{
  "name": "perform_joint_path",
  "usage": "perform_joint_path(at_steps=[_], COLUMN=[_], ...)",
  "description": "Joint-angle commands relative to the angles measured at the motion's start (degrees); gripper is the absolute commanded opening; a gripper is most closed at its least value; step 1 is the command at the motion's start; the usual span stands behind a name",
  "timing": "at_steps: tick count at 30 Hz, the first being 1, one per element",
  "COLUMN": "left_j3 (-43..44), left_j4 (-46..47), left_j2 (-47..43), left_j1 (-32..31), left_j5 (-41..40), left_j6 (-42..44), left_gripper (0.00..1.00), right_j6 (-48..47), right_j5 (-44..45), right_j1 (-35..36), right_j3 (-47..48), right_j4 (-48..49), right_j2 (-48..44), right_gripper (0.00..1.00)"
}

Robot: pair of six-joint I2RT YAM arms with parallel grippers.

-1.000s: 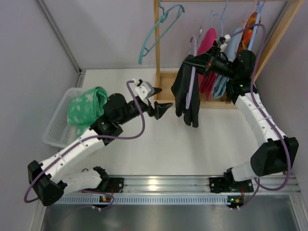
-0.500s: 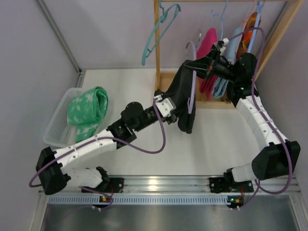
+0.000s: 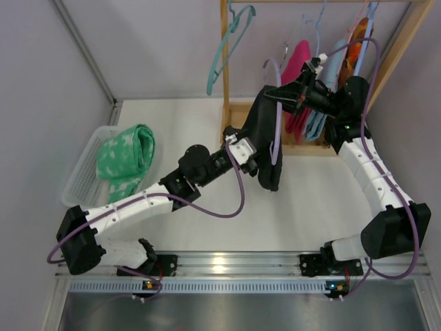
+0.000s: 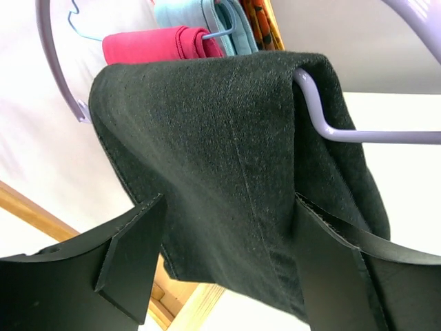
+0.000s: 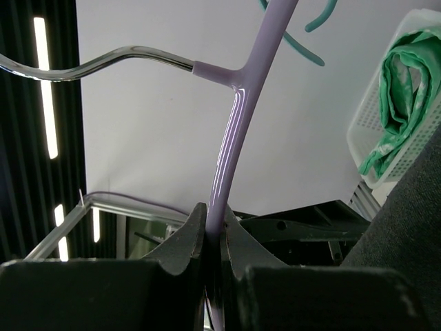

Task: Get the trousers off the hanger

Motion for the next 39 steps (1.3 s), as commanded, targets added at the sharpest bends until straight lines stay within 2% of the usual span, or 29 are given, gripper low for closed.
perform_joint_path(at_steps=[1, 8, 13, 25, 32, 35, 39], left_j3=[2.7, 4.9, 7.2, 5.4, 5.5, 5.6, 6.0], left_j4=[5.0, 5.7, 5.7, 4.7, 1.1, 0.6, -0.1], left_j2=[0.4, 2.8, 4.3, 1.1, -0.2, -0.5, -0.1], left_j1=[0.2, 0.5, 1.5, 5.0, 8.2, 9.2, 10.1], left_j5=[1.2, -0.7, -3.9, 3.9, 7.8, 9.2, 10.8], left_j6=[-1.0, -1.7, -1.6, -0.4, 0.5, 0.4, 0.6], left_gripper=[0.78, 0.79, 0.67, 0.59, 0.63, 0.71, 0.74], right_j6=[1.0, 1.6, 1.6, 1.9, 2.3, 2.3, 2.6], right_j5=[0.8, 0.7, 0.5, -0.4, -0.7, -0.6, -0.5], right_j1=[0.8, 1.3, 1.3, 1.3, 1.3, 1.2, 1.2], right_j3=[3.8, 3.5, 3.4, 2.6, 1.8, 1.8, 1.8], right_j4=[8.7, 9.9, 10.1, 11.2, 12.0, 12.1, 12.5], right_j2=[-4.0, -4.6, -4.7, -4.0, -3.6, -3.4, -3.3], right_gripper=[0.0, 0.0, 0.0, 0.0, 0.0, 0.0, 0.0])
